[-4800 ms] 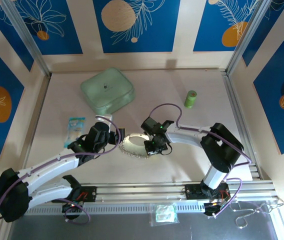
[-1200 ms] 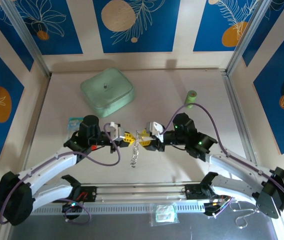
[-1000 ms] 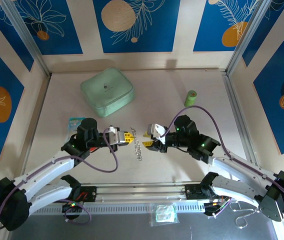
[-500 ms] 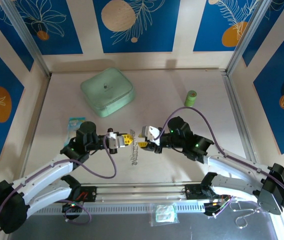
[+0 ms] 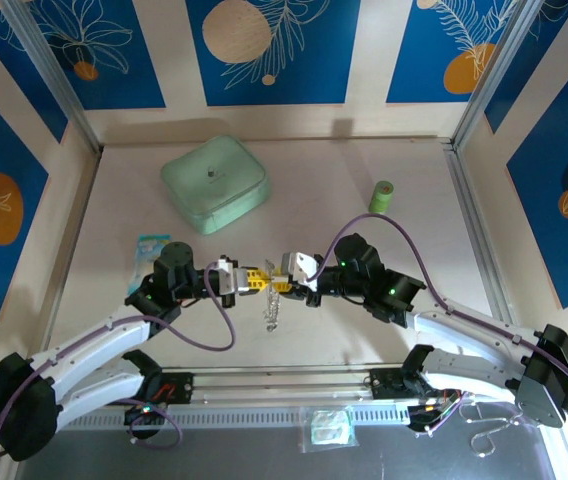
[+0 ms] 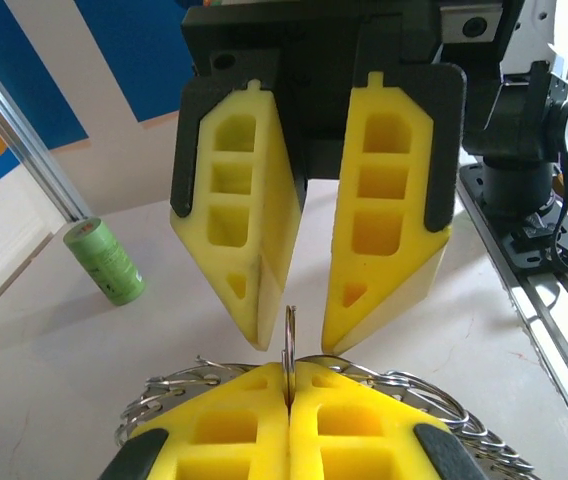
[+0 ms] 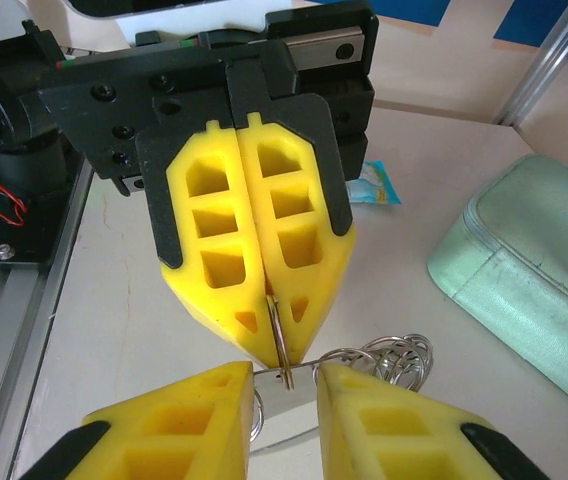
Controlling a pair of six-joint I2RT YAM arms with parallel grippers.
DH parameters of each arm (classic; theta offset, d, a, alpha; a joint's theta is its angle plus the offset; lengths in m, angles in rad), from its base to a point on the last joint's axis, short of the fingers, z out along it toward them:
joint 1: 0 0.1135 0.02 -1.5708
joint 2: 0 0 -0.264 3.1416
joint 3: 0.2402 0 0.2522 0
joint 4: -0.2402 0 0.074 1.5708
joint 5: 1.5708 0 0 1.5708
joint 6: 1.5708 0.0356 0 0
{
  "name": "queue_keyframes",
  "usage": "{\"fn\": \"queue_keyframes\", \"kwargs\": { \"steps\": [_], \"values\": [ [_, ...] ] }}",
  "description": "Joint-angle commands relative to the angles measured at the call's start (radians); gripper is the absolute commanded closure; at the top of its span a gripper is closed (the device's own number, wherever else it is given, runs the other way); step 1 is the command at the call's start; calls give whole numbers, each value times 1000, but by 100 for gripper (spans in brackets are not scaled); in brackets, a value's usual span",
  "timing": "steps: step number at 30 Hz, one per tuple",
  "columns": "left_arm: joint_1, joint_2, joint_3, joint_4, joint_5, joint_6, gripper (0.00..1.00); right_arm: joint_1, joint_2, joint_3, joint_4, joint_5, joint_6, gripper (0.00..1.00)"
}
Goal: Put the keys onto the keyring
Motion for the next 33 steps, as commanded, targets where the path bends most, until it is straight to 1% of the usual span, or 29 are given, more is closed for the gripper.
{"fn": "queue_keyframes", "kwargs": {
  "steps": [1,6,8,11,12,14,16,19,21,25,33],
  "values": [
    [-7,1,-11,61,49,-23,100,9,-5,-7,9,-1,-9,79],
    [-7,3,-12,56,54,-23,100,11,-8,3,9,-16,-7,82],
    [-7,3,-10,49,53,-17,100,14,-10,4,12,-17,-8,87],
    [-6,1,-8,43,48,-13,100,14,-8,12,-4,-23,-17,99],
    [-7,-1,-7,40,42,-11,100,15,-7,15,-15,-29,-20,100],
    [-6,-4,-4,32,30,-6,100,19,-1,26,-39,-37,-29,100],
    [-7,-9,-2,32,12,-6,94,26,11,45,-76,-34,-44,100],
    [-7,-15,0,33,-4,-3,91,44,41,87,-161,-5,-74,100],
    [-7,-16,2,32,-8,-4,91,53,61,110,-204,11,-85,100],
    [-6,-17,7,18,-8,1,90,62,80,133,-229,22,-89,100],
    [-7,-17,18,-20,0,22,91,70,122,189,-303,29,-90,100]
  ]
}}
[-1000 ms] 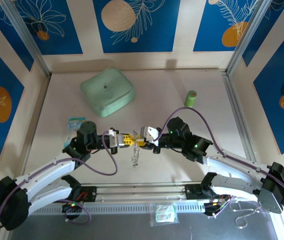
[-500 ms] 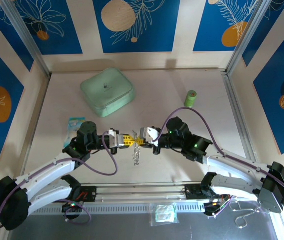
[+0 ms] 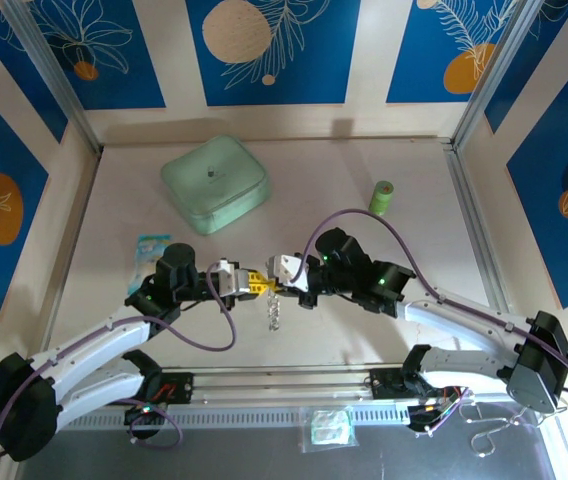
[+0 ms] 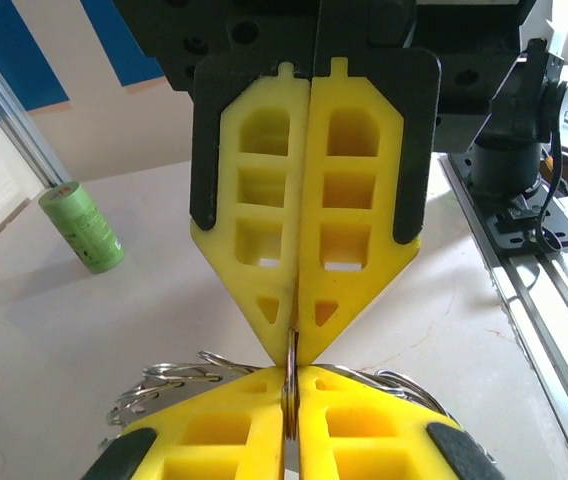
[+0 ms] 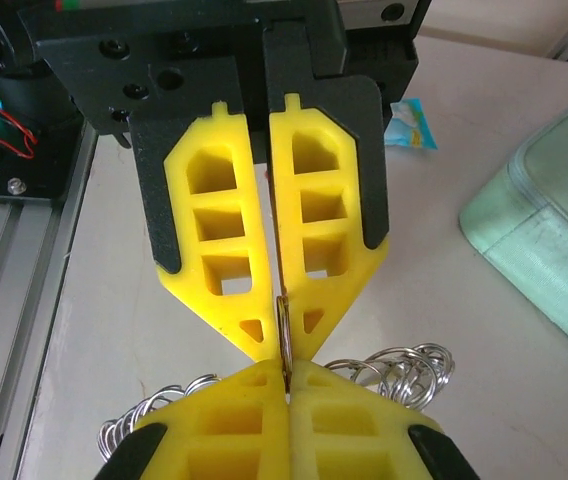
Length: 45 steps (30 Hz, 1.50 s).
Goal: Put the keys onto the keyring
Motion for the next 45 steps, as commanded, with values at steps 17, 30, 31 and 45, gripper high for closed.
{"fn": "queue_keyframes", "kwargs": {
  "steps": [17,30,31,45],
  "values": [
    [-7,-118,78,-89,-340,-210,100,-147,-315,-309,295,95,430,57],
    [-3,-215,154,-373,-918,-502,100,-78,-22,-133,146,361,800,65],
    [-2,-225,156,-394,-953,-504,100,-62,11,-111,133,379,791,65],
    [47,-421,93,-472,-1558,-552,100,39,427,64,326,99,220,60]
  ]
}}
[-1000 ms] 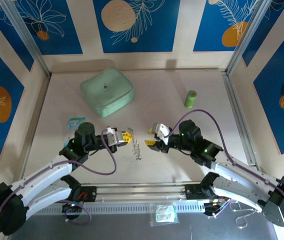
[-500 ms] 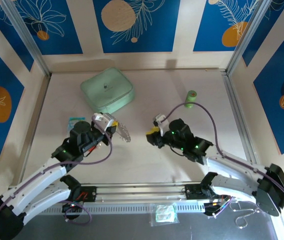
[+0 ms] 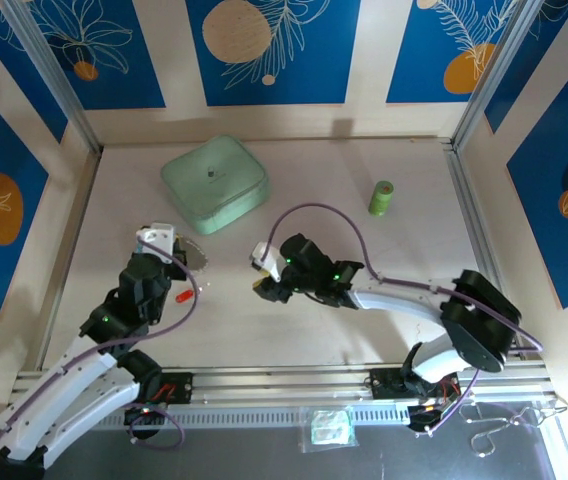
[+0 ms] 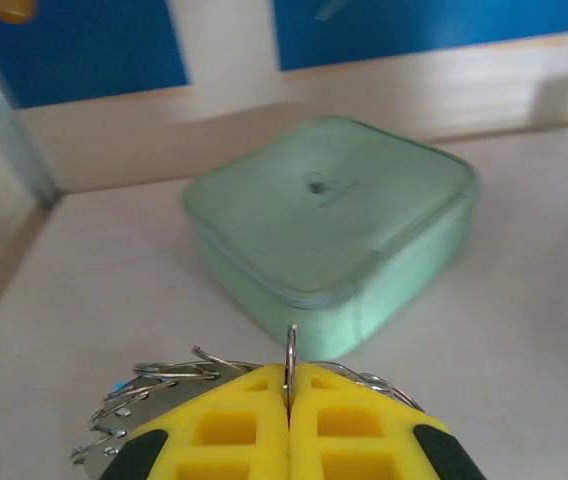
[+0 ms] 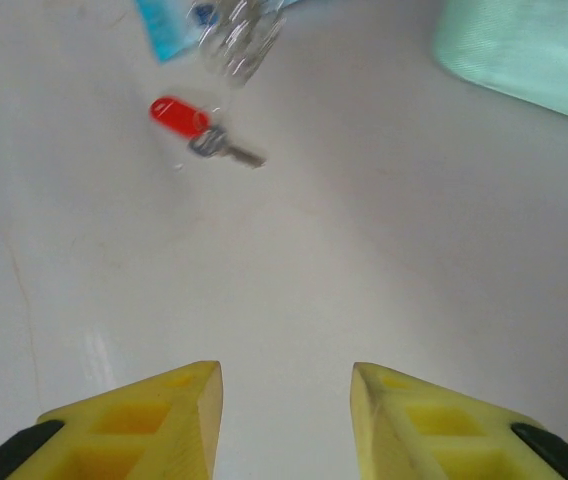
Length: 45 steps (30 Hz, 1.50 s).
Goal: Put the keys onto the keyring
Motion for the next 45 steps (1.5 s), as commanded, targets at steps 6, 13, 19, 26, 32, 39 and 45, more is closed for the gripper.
{"fn": "queue_keyframes", "kwargs": {
  "steps": [6,13,19,26,32,39,45],
  "values": [
    [25,-142,-45,88,-324,64,100,33,256,242,18,-144,-66,60],
    [29,-240,-63,101,-429,71,100,65,470,486,-140,-163,18,59],
    [29,-305,-64,73,-482,60,100,97,624,647,-172,-167,-85,57],
    [30,-342,-41,-3,-488,20,100,104,798,852,-233,-179,-130,54],
    [31,-345,-33,-24,-494,18,100,108,919,1010,-315,-175,-148,54],
    [29,-334,-26,-31,-480,35,100,109,941,1014,-371,-157,-163,62],
    [28,-287,-2,-51,-435,31,100,117,849,871,-384,-155,-171,76]
  ]
}}
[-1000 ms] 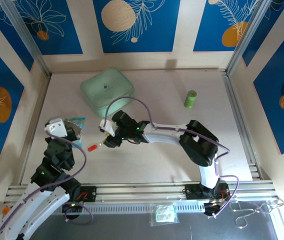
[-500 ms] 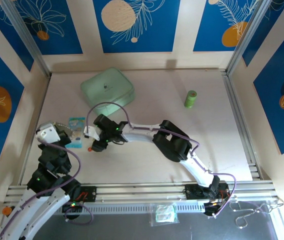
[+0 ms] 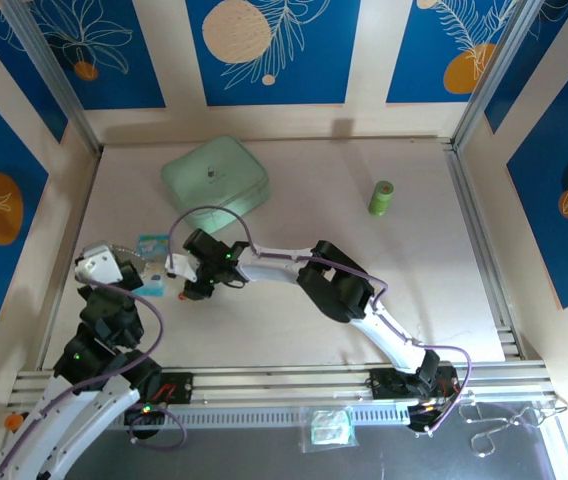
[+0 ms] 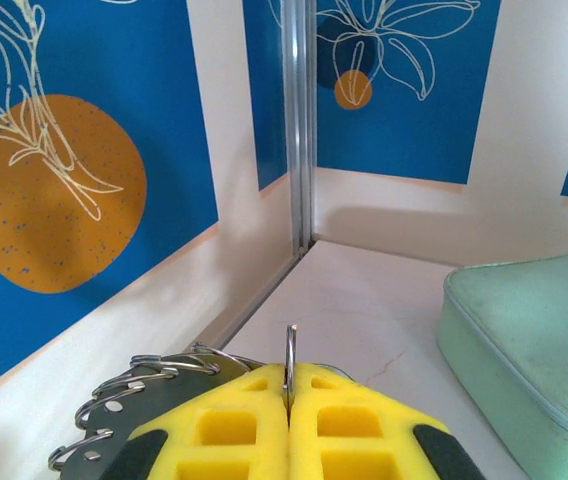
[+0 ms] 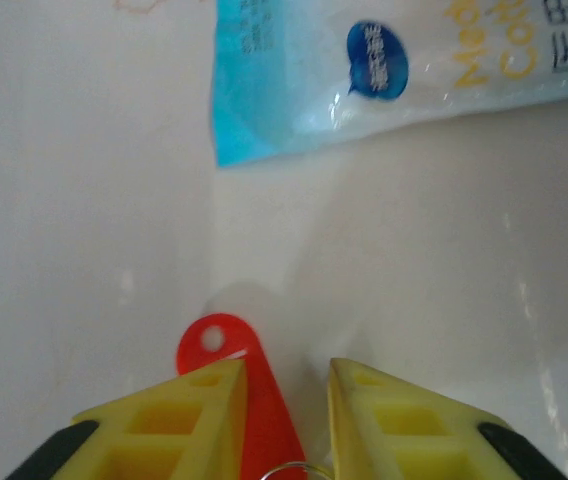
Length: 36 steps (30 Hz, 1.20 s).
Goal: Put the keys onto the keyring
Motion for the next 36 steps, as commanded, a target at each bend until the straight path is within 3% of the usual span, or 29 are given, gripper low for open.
{"fn": "queue_keyframes", "kwargs": {
  "steps": [1,9,16,22,27,33,36],
  "values": [
    [8,22,47,2,33,1,100,13,-68,-117,-95,3,-8,77],
    [8,84,68,14,157,6,100,7,-296,-442,-72,103,-5,81],
    [8,198,99,25,359,9,100,-22,-496,-714,-72,203,38,81],
    [8,332,126,80,524,62,100,-36,-618,-818,-124,307,70,80],
    [8,471,194,96,683,181,100,-42,-708,-857,-120,291,111,74],
    [9,550,186,137,819,245,100,-53,-898,-920,-115,195,249,66],
    [8,575,167,177,831,251,100,-58,-971,-948,-111,217,456,64]
  ]
}}
